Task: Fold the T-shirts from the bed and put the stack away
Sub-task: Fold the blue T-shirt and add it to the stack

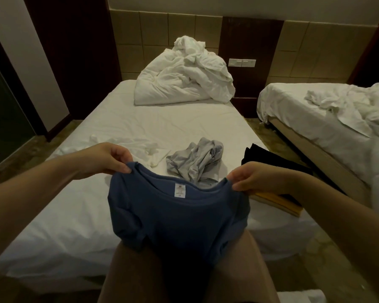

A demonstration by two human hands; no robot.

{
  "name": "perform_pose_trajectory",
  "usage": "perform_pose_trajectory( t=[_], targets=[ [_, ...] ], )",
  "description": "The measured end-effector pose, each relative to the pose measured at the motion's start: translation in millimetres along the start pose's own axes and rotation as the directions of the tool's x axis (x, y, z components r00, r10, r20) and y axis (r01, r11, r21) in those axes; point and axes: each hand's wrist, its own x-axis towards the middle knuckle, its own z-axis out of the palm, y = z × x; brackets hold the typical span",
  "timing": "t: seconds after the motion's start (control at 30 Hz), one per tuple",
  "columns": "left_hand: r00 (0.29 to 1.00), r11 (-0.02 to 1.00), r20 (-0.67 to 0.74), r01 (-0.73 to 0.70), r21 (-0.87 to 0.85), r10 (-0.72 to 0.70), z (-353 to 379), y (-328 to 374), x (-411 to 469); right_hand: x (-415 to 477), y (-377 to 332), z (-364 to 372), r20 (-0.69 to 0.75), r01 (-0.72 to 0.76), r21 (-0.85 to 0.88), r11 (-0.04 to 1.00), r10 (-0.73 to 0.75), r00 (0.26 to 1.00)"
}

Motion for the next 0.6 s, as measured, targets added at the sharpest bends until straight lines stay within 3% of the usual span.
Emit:
perform_pose_trajectory(
  t=[0.17, 0.3, 0.43, 0.6],
  targets=[
    [0.993, 1.0, -0.119, 0.007, 0.02, -0.004, 2.8, 5.3, 5.8, 1.4, -7.5, 4.7, 0.072, -0.106, -0.322, 0.941, 0.136, 0.988],
    [0.986, 0.993, -0.167, 0.033, 0.115, -0.013, 5.3, 12.4, 8.7, 4.6, -15.4, 3.2, -0.007, -0.09, -0.432, 0.897, 0.097, 0.995],
    [0.958, 0.991, -0.287, 0.058, 0.12, -0.021, 5.2, 24.9, 6.3, 6.2, -23.1, -11.9, -0.221, -0.09, -0.429, 0.899, -0.009, 0.975],
    [0.888, 0.986, -0.43, -0.129, 0.103, 0.161, -4.6, 45.3, -5.1, 4.2, -38.0, -38.7, -0.596, -0.129, -0.36, 0.924, -0.121, 0.794]
  ],
)
